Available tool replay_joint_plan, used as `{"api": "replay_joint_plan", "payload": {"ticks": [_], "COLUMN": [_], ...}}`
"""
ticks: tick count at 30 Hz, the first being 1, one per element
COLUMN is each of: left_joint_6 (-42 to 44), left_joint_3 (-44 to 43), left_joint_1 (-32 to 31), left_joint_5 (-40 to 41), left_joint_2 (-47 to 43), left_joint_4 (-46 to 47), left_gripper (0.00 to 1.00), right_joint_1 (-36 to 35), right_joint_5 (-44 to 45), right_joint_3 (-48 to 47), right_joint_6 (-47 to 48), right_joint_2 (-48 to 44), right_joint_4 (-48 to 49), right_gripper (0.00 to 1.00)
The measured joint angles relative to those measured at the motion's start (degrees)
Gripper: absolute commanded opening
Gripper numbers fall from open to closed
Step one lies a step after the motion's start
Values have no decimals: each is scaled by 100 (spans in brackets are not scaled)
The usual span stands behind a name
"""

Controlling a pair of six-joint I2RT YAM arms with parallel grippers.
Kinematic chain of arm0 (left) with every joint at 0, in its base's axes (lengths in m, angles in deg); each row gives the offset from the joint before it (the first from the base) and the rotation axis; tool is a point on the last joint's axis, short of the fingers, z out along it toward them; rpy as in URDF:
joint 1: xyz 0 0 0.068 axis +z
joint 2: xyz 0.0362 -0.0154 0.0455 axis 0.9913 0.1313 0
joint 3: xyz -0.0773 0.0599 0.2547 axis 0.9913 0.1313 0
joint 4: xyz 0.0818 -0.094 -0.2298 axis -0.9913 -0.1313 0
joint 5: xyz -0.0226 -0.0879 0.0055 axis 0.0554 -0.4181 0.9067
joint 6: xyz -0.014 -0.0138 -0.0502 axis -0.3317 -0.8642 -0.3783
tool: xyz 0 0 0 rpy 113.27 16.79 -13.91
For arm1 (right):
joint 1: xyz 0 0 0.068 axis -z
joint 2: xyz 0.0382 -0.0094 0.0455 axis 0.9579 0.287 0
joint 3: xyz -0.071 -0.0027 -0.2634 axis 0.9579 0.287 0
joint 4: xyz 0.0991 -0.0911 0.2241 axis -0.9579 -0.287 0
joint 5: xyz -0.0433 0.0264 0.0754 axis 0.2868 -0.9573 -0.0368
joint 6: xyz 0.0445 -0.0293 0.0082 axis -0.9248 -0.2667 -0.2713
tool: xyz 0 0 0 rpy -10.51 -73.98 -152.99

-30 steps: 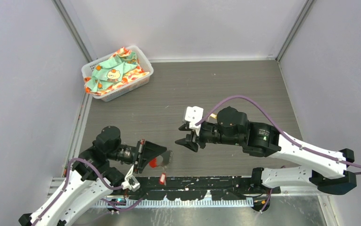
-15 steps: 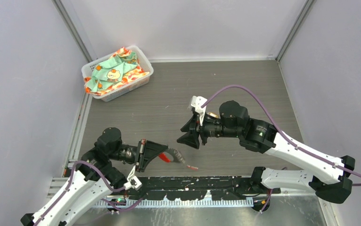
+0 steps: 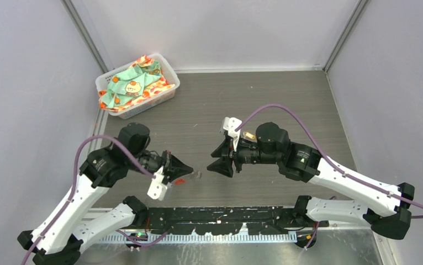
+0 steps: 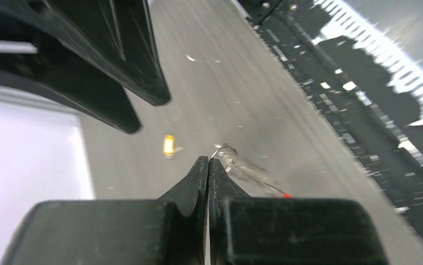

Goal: Put the keys on the keyring

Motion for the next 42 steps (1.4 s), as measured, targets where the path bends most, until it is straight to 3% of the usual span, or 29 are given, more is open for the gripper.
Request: {"api": "replay_joint_plan", "payload": {"ticks": [13, 18, 25, 26, 29, 32, 36, 42], "left_joint_6": [-2946, -3628, -4282, -4402, -4778, -5110, -5263, -5276], "left_joint_3": [-2, 63, 553, 706, 1058, 1088, 1047, 1064], "left_joint_1": [0, 0, 87, 208, 1062, 2179, 2920, 3082], "left_joint_5": [420, 584, 1193, 1290, 1482, 1499, 1576, 1473], "left_joint_2": [332, 173, 35, 0, 15, 258, 695, 743], "left_joint_4": [177, 597, 890, 984, 1233, 1432, 1541, 1405], "left_gripper": [0, 0, 0, 5, 34, 49, 59, 63], "right_joint_1": [-13, -44, -136, -162, -323, -522, -817, -1113], "right_joint_5": [-140, -350, 284, 341, 372, 345, 304, 118], "right_joint_3": [234, 299, 804, 909, 1115, 1255, 1261, 1447], "right_joint_6": [127, 42, 72, 92, 149, 280, 529, 678], "right_joint_2": [-249, -26, 350, 483, 1060, 1692, 2522, 2798], "right_joint_4": [826, 905, 822, 822, 846, 1005, 1058, 1235], "right_gripper": [48, 51, 56, 56, 57, 61, 73, 74]}}
